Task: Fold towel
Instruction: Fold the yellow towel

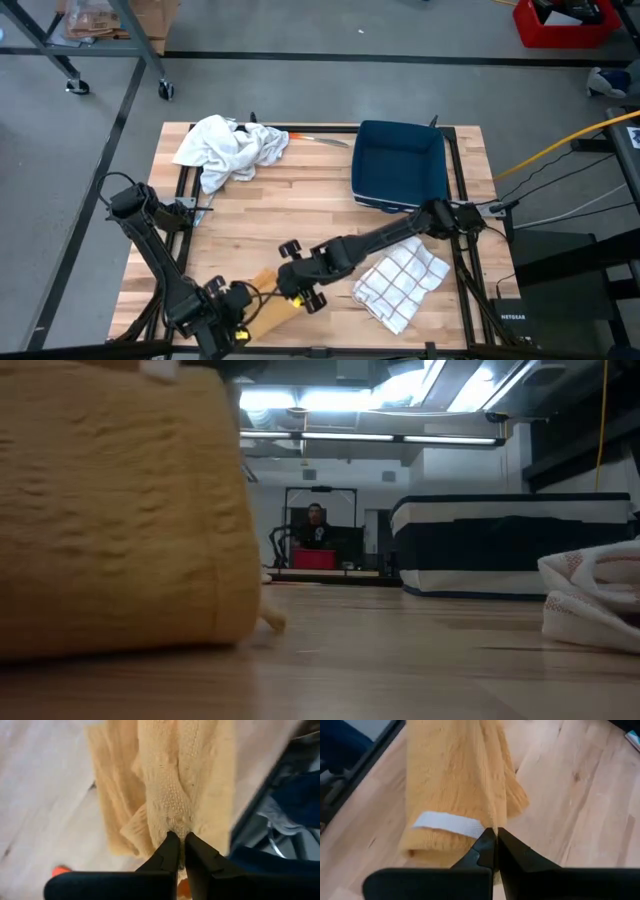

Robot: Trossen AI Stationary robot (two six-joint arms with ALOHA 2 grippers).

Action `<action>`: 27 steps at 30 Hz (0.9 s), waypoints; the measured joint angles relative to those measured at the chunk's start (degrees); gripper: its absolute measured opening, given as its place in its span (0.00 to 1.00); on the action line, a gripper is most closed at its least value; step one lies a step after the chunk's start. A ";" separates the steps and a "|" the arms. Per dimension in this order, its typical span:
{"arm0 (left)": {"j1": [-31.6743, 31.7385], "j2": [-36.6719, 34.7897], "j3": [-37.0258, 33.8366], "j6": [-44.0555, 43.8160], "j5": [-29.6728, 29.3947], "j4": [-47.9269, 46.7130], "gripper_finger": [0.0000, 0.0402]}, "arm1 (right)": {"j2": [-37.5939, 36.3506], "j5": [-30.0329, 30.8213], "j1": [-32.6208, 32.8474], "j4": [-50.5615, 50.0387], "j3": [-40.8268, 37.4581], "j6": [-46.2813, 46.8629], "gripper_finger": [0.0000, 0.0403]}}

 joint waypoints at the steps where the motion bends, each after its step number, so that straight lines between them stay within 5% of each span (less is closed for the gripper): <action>1: -0.02 0.00 -0.79 -0.56 -0.09 -0.11 0.03 | 0.00 -0.01 -0.33 0.99 -0.75 -0.03 0.04; 15: 0.91 0.00 -10.75 -5.89 -0.61 0.72 0.07 | 0.07 0.72 -4.64 10.39 -9.13 -3.00 0.06; 27: 4.31 0.00 -14.63 -12.22 0.41 0.91 0.31 | -0.02 6.00 -4.72 10.28 -9.52 -2.54 0.38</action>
